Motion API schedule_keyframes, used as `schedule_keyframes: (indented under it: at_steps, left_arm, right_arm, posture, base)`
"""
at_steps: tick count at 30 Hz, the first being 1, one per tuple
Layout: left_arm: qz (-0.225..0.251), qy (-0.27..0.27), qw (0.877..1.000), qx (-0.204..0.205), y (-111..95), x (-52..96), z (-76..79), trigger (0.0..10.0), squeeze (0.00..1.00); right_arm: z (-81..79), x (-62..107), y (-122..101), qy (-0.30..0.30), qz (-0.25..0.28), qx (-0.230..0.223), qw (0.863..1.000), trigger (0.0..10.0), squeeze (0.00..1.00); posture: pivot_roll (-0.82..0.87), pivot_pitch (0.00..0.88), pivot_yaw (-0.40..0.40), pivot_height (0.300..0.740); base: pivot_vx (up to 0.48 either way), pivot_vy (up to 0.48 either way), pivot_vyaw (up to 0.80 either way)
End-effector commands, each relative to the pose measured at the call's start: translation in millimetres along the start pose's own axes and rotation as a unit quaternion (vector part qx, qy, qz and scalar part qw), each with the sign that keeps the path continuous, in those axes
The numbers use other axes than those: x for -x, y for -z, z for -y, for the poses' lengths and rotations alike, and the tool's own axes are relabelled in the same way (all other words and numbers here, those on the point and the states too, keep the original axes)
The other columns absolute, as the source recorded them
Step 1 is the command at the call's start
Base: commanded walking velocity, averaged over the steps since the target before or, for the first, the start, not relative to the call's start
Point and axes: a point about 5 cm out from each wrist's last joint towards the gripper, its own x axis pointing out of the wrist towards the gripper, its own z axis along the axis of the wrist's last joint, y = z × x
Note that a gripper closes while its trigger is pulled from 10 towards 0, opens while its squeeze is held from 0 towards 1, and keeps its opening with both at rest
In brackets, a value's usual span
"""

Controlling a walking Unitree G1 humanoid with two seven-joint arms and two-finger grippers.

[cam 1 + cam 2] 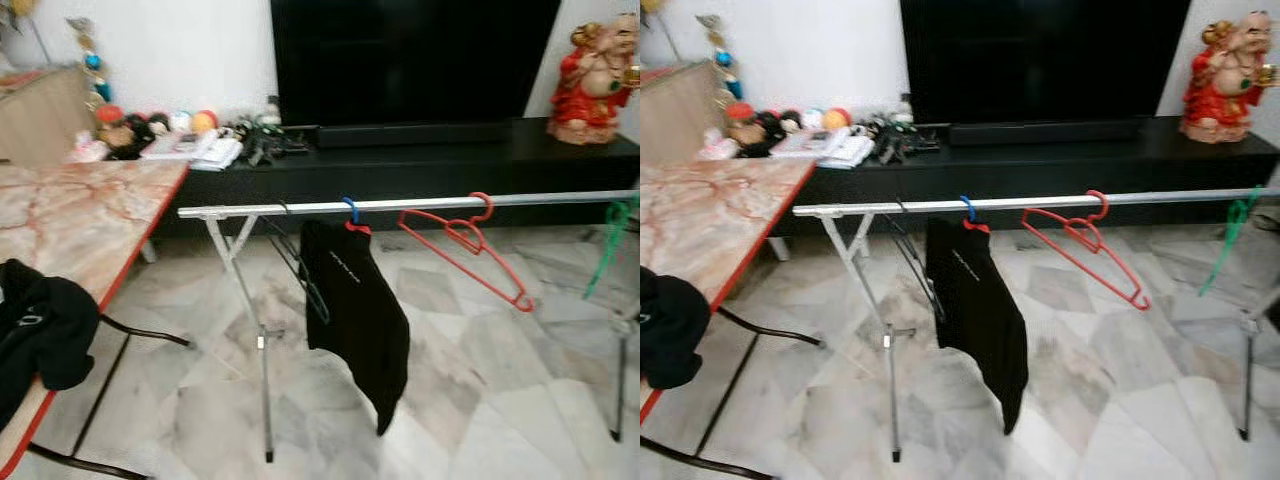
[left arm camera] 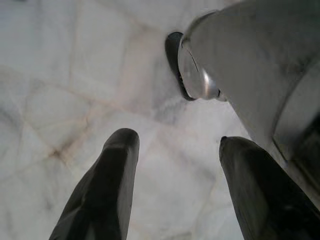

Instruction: Hang hanger

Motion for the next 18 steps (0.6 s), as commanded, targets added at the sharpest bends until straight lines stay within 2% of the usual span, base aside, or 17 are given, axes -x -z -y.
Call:
schedule_keyframes:
  at_steps: [1,5,11,18]
  left_arm:
    - [-0.007,-0.002,1.0,0.004,4.8,0.9,-1.5,10.0,0.0]
    - [0.001,-0.006,1.0,0.001,-0.3,1.1,-5.2,10.0,0.0]
    - [-0.001,-0.007,1.0,-0.011,-3.7,1.6,-9.3,10.0,0.0]
    - [0.002,-0.006,1.0,-0.019,-5.6,1.4,-9.2,10.0,0.0]
  right_arm:
    - [1.7,-0.9,-7.8,-0.002,0.014,-0.002,1.0,10.0,0.0]
    - [6.9,-1.4,-14.1,0.0,0.02,-0.01,1.0,10.0,0.0]
    - [4.2,-1.5,-11.9,-0.002,0.016,-0.016,1.0,10.0,0.0]
    - [-16.4,-0.7,2.2,-0.009,-0.002,-0.011,1.0,10.0,0.0]
  posture:
    - [0.1,0.027,0.01,0.74]
    - [0.1,0.018,0.016,0.74]
    - [0.08,0.01,0.038,0.74]
    - [0.08,0.009,0.042,0.74]
  base:
    - [0.0,0.0,0.0]
    - [0.0,0.0,0.0]
    - [0.0,0.0,-0.76]
    - [0.0,0.0,-0.74]
